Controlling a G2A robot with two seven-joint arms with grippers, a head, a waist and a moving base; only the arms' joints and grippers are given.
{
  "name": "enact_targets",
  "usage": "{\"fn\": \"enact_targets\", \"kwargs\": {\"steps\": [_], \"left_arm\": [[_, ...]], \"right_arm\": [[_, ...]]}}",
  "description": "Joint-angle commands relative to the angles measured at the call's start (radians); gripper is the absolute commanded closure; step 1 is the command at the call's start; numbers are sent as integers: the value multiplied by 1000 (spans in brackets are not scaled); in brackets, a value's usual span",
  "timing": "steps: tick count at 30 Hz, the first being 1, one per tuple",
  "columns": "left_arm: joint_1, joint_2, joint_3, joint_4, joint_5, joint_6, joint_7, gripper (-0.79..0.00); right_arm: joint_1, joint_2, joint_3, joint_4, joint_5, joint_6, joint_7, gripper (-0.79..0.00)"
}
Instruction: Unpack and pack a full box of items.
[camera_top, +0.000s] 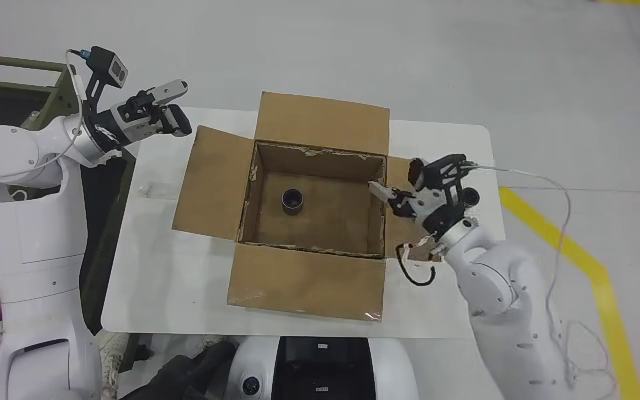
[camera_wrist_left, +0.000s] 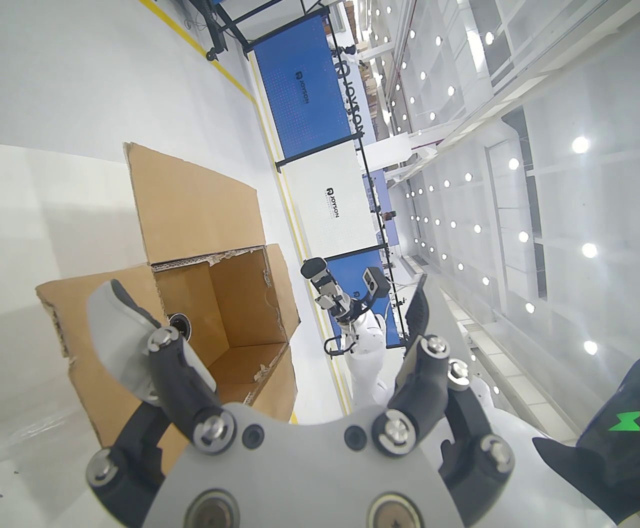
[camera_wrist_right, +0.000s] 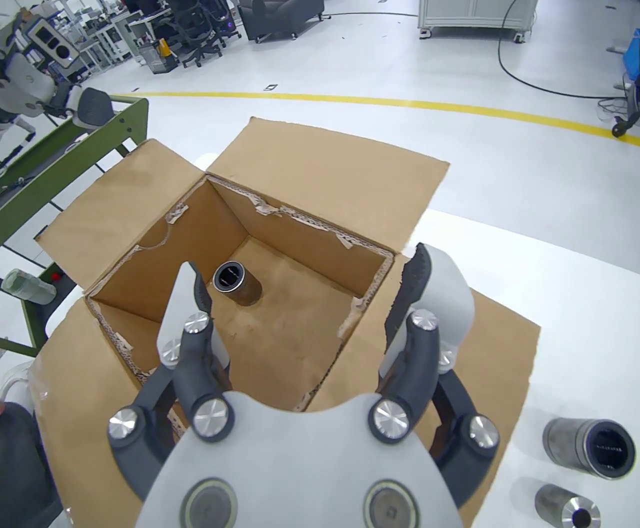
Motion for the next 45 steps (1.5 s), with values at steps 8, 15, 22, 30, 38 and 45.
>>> {"fn": "enact_targets", "kwargs": {"steps": [8,15,22,30,38,45], "left_arm": [[0,0,0,0,0,0,0,-785],[0,0,0,0,0,0,0,-785],[0,0,0,0,0,0,0,-785],[0,0,0,0,0,0,0,-785],[0,0,0,0,0,0,0,-785],[0,0,0,0,0,0,0,-785]], "right_arm": [[-63,14,90,16,-10,3,-40,-739],[-155,25,185,2,-4,22,-72,-763],[-222,32,251,5,25,32,-68,-757],[-241,37,282,62,52,49,-66,-773],[-240,41,286,113,29,92,-47,-773],[-221,44,284,181,23,120,-46,-760]]}}
